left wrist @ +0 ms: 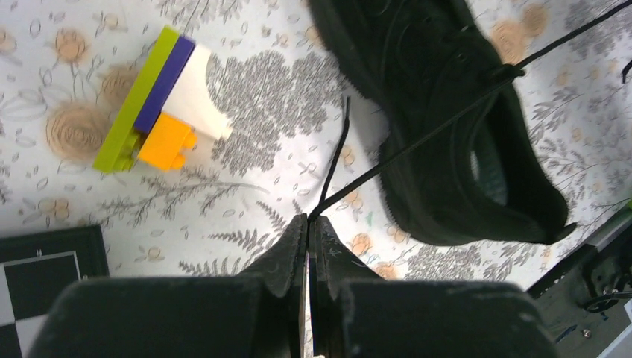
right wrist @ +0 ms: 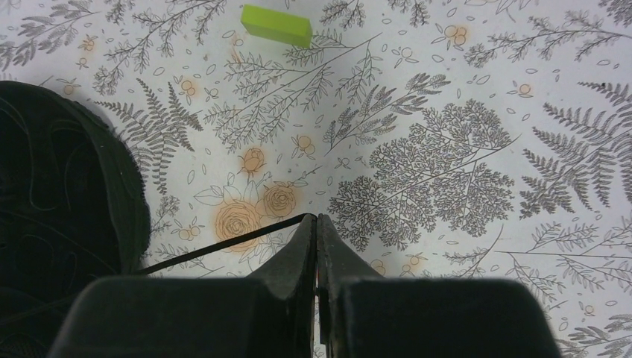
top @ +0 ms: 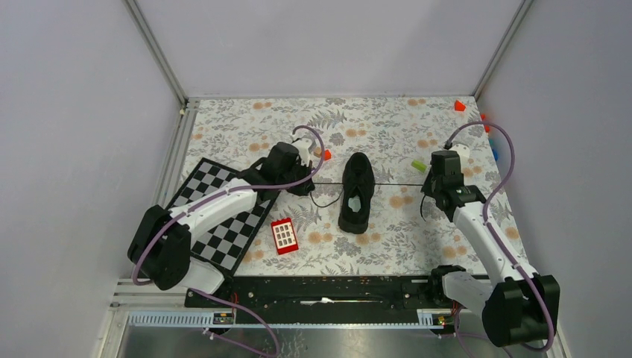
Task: Tie the shoes
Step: Tie the shoelace on the shoe.
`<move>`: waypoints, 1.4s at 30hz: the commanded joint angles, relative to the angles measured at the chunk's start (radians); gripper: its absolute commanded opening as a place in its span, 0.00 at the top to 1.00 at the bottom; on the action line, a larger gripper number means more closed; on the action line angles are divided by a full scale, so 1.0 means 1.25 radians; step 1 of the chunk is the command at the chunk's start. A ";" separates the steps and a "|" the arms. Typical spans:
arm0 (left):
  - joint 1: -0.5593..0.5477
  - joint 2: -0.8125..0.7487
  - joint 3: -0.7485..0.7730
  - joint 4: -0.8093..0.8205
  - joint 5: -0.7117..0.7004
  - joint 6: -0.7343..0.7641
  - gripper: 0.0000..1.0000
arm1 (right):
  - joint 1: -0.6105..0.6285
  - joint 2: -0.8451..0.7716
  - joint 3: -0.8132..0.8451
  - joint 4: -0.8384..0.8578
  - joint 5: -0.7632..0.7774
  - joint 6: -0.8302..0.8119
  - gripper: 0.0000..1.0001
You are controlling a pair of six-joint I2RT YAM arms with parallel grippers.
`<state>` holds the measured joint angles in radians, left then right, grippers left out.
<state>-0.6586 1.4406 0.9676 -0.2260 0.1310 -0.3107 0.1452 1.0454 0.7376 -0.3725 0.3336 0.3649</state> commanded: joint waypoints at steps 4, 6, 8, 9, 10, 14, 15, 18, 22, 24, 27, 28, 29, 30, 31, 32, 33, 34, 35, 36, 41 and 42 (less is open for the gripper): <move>0.019 -0.039 -0.046 -0.006 -0.015 -0.028 1.00 | -0.019 0.063 0.002 0.032 -0.018 0.040 1.00; 0.018 -0.036 -0.056 -0.001 -0.017 -0.033 1.00 | -0.021 0.076 -0.004 0.042 -0.026 0.040 1.00; 0.019 -0.035 -0.064 -0.002 -0.028 -0.031 1.00 | -0.024 0.091 -0.004 0.045 -0.033 0.040 1.00; 0.019 -0.035 -0.066 -0.006 -0.034 -0.028 1.00 | -0.027 0.095 -0.004 0.045 -0.035 0.041 1.00; 0.019 -0.035 -0.067 -0.010 -0.040 -0.024 1.00 | -0.029 0.097 -0.004 0.045 -0.039 0.039 1.00; 0.020 -0.048 -0.057 -0.029 -0.036 -0.022 1.00 | -0.033 0.086 0.003 0.050 -0.060 0.032 1.00; 0.019 -0.055 -0.049 -0.034 -0.017 -0.023 1.00 | -0.032 0.077 0.011 0.051 -0.072 0.026 1.00; 0.005 -0.079 -0.015 -0.039 0.049 -0.024 1.00 | -0.033 0.051 0.049 0.057 -0.120 0.018 1.00; -0.052 -0.087 0.055 -0.078 0.088 -0.013 1.00 | -0.032 0.055 0.157 0.006 -0.204 0.029 1.00; -0.079 -0.085 0.079 -0.084 0.115 -0.021 1.00 | -0.031 0.056 0.201 0.000 -0.253 0.044 1.00; -0.113 -0.081 0.098 -0.074 0.143 -0.049 1.00 | -0.027 0.071 0.251 0.019 -0.315 0.065 1.00; -0.118 -0.083 0.098 -0.064 0.152 -0.064 1.00 | -0.021 0.082 0.274 0.025 -0.328 0.068 1.00; -0.121 -0.085 0.095 -0.051 0.160 -0.075 1.00 | -0.015 0.095 0.289 0.030 -0.341 0.070 1.00; -0.123 -0.087 0.091 -0.039 0.167 -0.083 1.00 | -0.006 0.109 0.306 0.033 -0.347 0.071 1.00; -0.124 -0.087 0.088 -0.032 0.173 -0.090 1.00 | 0.003 0.121 0.322 0.036 -0.352 0.071 1.00; -0.125 -0.087 0.088 -0.031 0.177 -0.094 1.00 | 0.010 0.132 0.334 0.041 -0.354 0.073 1.00; -0.125 -0.088 0.087 -0.033 0.181 -0.098 1.00 | 0.017 0.140 0.350 0.047 -0.357 0.078 1.00; -0.127 -0.090 0.084 -0.035 0.186 -0.105 1.00 | 0.022 0.150 0.367 0.046 -0.359 0.084 1.00; -0.129 -0.093 0.079 -0.035 0.193 -0.113 1.00 | 0.026 0.161 0.390 0.045 -0.366 0.097 1.00; -0.133 -0.096 0.075 -0.035 0.203 -0.121 1.00 | 0.030 0.172 0.409 0.050 -0.380 0.107 1.00; -0.160 -0.127 0.036 -0.027 0.208 -0.158 1.00 | 0.075 0.236 0.514 0.068 -0.418 0.123 1.00; -0.162 -0.132 0.028 -0.022 0.205 -0.164 1.00 | 0.085 0.251 0.534 0.066 -0.420 0.123 1.00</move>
<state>-0.8402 1.3418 1.0321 -0.3134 0.3523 -0.4644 0.2039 1.3190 1.2842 -0.3378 -0.1337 0.4953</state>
